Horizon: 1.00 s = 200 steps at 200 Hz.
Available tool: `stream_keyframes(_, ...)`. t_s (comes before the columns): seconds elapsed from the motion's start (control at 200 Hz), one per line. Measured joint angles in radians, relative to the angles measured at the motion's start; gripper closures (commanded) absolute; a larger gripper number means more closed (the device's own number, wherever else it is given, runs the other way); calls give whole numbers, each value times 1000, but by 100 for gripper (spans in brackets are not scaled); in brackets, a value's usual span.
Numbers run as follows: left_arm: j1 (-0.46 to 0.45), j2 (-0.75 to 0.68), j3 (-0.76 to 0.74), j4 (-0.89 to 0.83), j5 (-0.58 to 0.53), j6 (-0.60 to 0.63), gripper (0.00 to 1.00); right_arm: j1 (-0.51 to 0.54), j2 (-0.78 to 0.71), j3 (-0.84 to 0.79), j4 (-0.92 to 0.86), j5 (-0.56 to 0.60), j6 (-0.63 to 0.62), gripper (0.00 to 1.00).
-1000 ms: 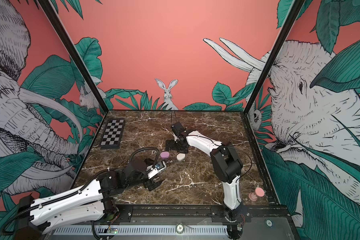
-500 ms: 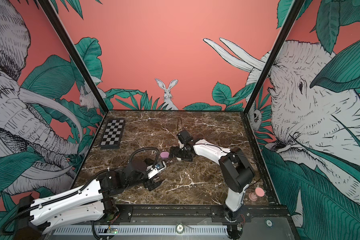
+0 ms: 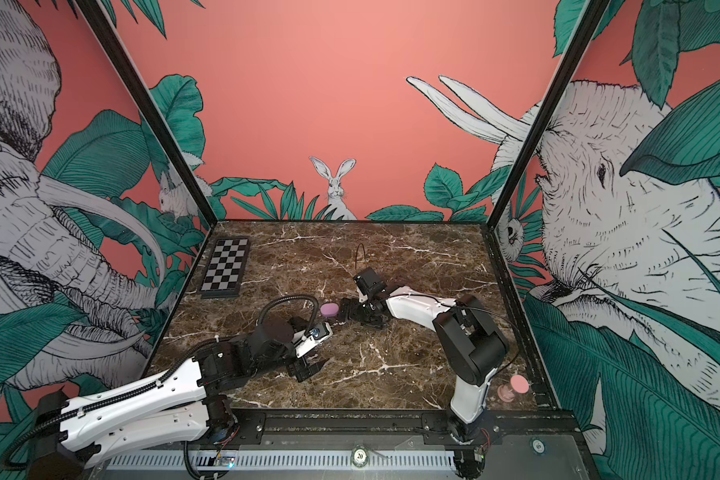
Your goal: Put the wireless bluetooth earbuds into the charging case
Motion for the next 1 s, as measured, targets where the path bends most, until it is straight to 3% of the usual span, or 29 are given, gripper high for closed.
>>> stream_keyframes(1.0,0,0,0,0,0,0,1,24,67,18,153,0,95,2)
